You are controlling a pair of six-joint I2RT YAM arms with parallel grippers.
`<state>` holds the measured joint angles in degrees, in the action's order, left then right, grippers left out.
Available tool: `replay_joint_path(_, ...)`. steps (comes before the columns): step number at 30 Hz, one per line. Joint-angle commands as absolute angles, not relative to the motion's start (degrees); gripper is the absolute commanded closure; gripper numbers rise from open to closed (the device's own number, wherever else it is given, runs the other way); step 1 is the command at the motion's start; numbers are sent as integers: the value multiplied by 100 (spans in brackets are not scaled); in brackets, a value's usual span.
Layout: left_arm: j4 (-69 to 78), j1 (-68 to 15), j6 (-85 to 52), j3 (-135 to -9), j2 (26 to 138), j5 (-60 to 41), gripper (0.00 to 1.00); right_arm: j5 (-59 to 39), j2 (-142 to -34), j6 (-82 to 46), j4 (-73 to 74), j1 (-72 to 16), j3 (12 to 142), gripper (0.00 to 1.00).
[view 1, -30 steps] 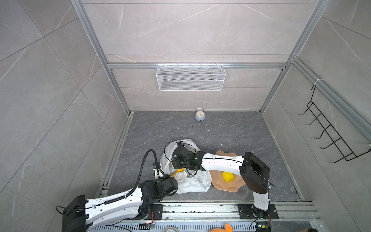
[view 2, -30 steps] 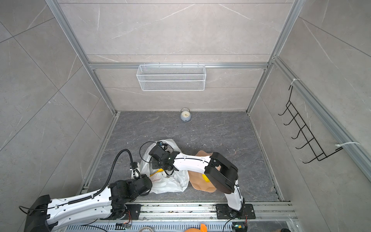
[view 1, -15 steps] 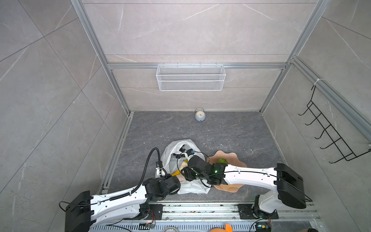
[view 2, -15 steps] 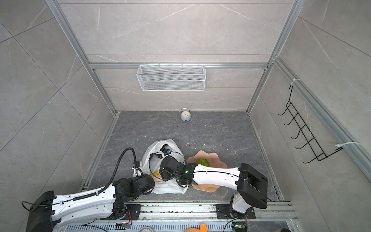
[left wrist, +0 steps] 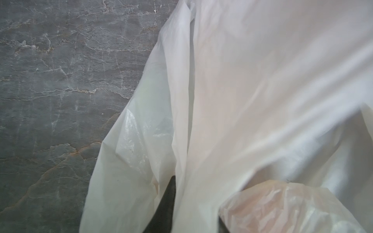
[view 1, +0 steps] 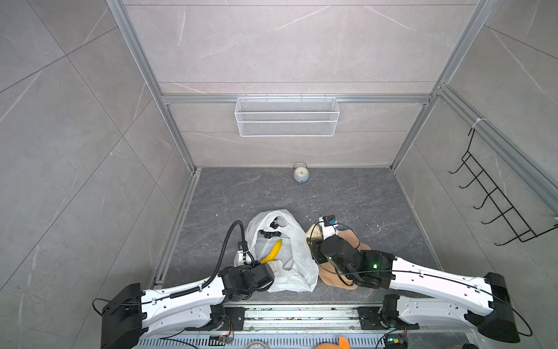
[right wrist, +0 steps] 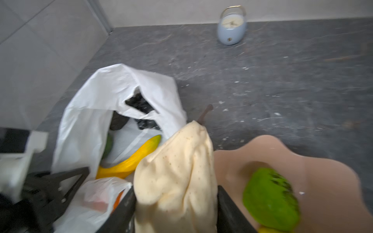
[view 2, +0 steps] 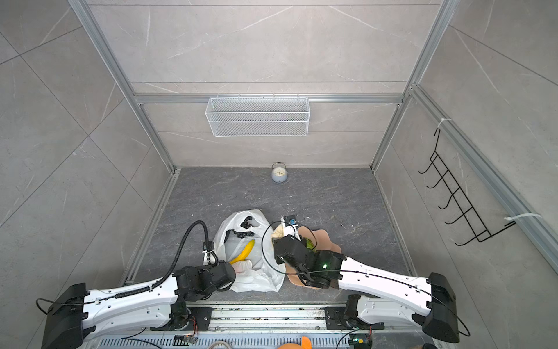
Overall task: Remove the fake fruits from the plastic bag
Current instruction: 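Lift the cream pear out of the bag with the right gripper, then lower the cream pear into the pink bowl and open the right gripper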
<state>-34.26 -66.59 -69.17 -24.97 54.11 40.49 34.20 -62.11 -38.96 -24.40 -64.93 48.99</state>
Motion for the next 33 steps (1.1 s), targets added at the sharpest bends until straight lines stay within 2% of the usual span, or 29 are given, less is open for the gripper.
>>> replay_joint_path(1, -3473, -6636, -6860, -2566, 5311, 4184, 81, 4478, -6099, -4467, -3800, -6135, 4728, 47)
replay_joint_path(7, -3554, -6636, -6897, -2547, 5264, 4179, 81, 4567, -5696, -5183, -4334, -5384, 4365, 47)
replay_joint_path(17, -3622, -6636, -6996, -2417, 5043, 4184, 81, 3163, -5691, -5236, -3788, -4023, 3814, 47)
replay_joint_path(28, -3711, -6636, -6952, -2478, 4992, 4263, 81, 2874, -6635, -5225, -3350, -3938, 3700, 47)
replay_joint_path(33, -3731, -6636, -6935, -2496, 4953, 4289, 81, 2859, -6717, -5098, -3201, -3938, 3699, 38)
